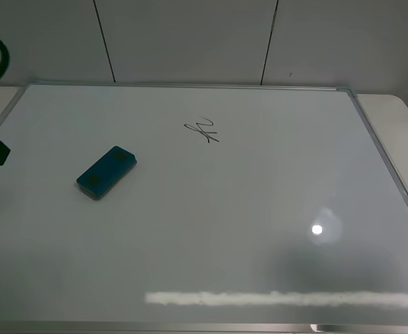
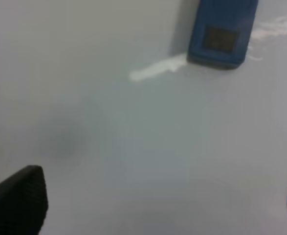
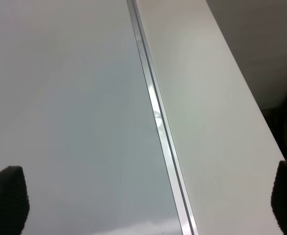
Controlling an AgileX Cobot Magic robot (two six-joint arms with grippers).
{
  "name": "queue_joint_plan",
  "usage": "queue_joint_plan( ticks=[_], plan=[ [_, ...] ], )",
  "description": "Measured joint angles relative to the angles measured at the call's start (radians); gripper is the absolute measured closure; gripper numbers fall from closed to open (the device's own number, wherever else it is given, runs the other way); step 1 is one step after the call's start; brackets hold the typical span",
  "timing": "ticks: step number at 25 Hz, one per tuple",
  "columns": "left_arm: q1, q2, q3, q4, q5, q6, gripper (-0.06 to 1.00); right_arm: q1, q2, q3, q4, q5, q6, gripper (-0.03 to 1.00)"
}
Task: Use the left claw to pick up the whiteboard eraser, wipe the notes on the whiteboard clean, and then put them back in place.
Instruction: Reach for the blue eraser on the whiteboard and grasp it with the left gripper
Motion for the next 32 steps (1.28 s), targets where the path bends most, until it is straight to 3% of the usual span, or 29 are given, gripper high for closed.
queue_joint_plan(
  ticks=[6,12,32],
  plan=[
    [-0.097,0.264,-0.084,0.011,-0.119,-0.01,-0.05,0.0,0.0,0.0,0.0,0.0,0.0,-0.02],
    [-0.114,0.461,-0.128,0.012,-0.227,-0.01,-0.05,0.0,0.0,0.0,0.0,0.0,0.0,-0.02],
    [-0.15,0.711,-0.129,0.041,-0.384,-0.01,-0.05,0.0,0.0,0.0,0.0,0.0,0.0,-0.02]
  ],
)
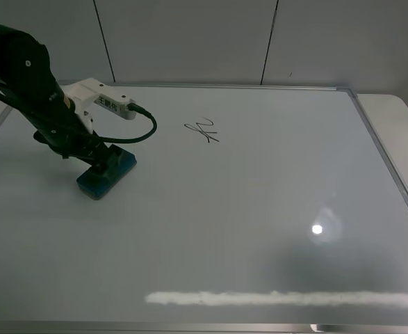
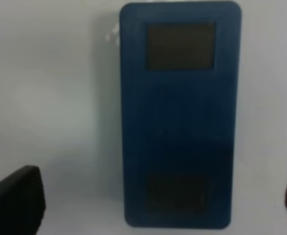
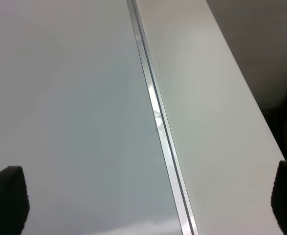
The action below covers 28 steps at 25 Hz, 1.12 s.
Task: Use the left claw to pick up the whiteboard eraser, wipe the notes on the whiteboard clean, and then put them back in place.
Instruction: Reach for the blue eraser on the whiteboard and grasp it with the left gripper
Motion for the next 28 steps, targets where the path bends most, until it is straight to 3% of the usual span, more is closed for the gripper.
queue_joint_plan(
  ticks=[28],
  plan=[
    [0.0,0.12,-0.001,0.04,-0.076,0.001,-0.05,0.0,0.0,0.0,0.0,0.0,0.0,-0.02]
  ],
)
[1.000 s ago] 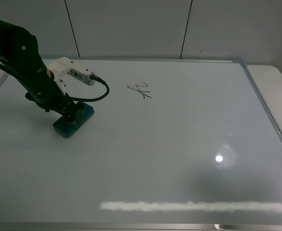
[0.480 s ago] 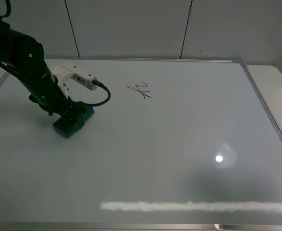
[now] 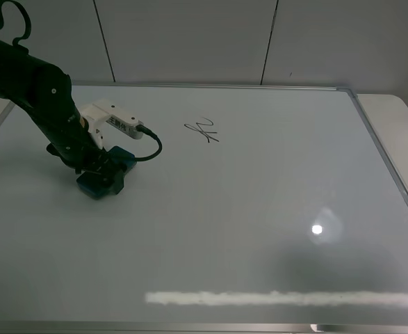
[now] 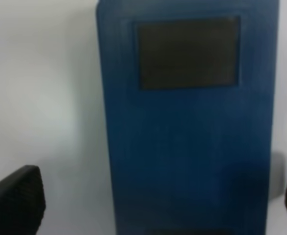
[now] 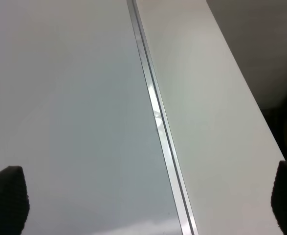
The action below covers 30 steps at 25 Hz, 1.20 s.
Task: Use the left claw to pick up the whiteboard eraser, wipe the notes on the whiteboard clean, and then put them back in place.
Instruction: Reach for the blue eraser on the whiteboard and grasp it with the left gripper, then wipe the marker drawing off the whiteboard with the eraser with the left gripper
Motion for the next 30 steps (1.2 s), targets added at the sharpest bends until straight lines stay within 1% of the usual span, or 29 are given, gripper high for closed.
queue_joint_plan(
  ticks=[5,7,8,9,11,12,30],
  plan=[
    [0.0,0.0,0.0,0.0,-0.002,0.0,-0.05,0.0,0.0,0.0,0.0,0.0,0.0,-0.02],
    [0.0,0.0,0.0,0.0,-0.004,0.0,-0.01,0.0,0.0,0.0,0.0,0.0,0.0,-0.02],
    [0.0,0.0,0.0,0.0,-0.005,0.0,0.05,0.0,0.0,0.0,0.0,0.0,0.0,-0.02],
    [0.0,0.0,0.0,0.0,-0.007,0.0,0.13,0.0,0.0,0.0,0.0,0.0,0.0,-0.02],
    [0.0,0.0,0.0,0.0,-0.009,0.0,0.33,0.0,0.0,0.0,0.0,0.0,0.0,-0.02],
    [0.0,0.0,0.0,-0.001,-0.01,0.0,0.4,0.0,0.0,0.0,0.0,0.0,0.0,-0.02],
    [0.0,0.0,0.0,-0.006,-0.008,-0.001,0.39,0.0,0.0,0.0,0.0,0.0,0.0,-0.02]
  ],
)
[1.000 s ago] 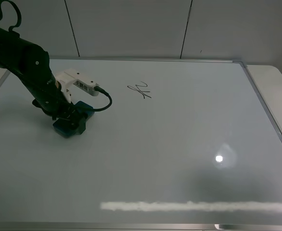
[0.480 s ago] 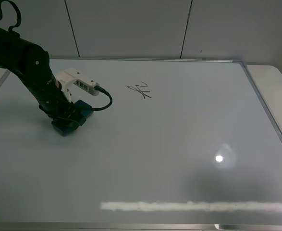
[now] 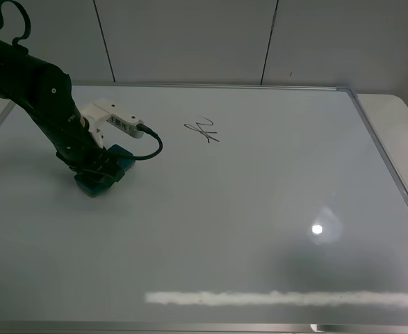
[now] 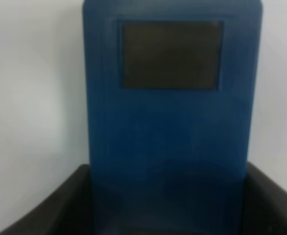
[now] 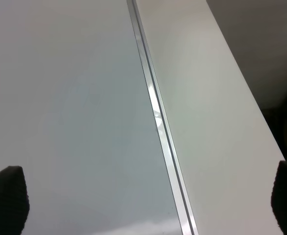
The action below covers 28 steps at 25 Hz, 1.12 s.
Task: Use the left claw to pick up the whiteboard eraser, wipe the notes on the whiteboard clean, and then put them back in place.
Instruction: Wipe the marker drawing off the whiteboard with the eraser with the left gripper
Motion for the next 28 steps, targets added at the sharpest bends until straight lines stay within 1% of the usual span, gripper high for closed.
queue_joint_plan(
  ticks=[4,6,9,12,17,23,28],
  plan=[
    [0.0,-0.011,-0.002,0.0,0.016,0.0,0.39,0.0,0.0,0.0,0.0,0.0,0.0,-0.02],
    [0.0,-0.025,-0.027,0.001,0.054,0.0,0.39,0.0,0.0,0.0,0.0,0.0,0.0,-0.02],
    [0.0,-0.038,-0.102,0.006,0.147,-0.003,0.39,0.0,0.0,0.0,0.0,0.0,0.0,-0.02],
    [-0.002,-0.04,-0.183,0.021,0.218,-0.006,0.39,0.0,0.0,0.0,0.0,0.0,0.0,-0.02],
    [-0.021,-0.026,-0.294,0.06,0.227,-0.016,0.39,0.0,0.0,0.0,0.0,0.0,0.0,-0.02],
    [-0.066,0.137,-0.465,0.073,0.28,-0.015,0.39,0.0,0.0,0.0,0.0,0.0,0.0,-0.02],
    [-0.09,0.283,-0.663,0.073,0.336,0.016,0.39,0.0,0.0,0.0,0.0,0.0,0.0,-0.02]
  ],
)
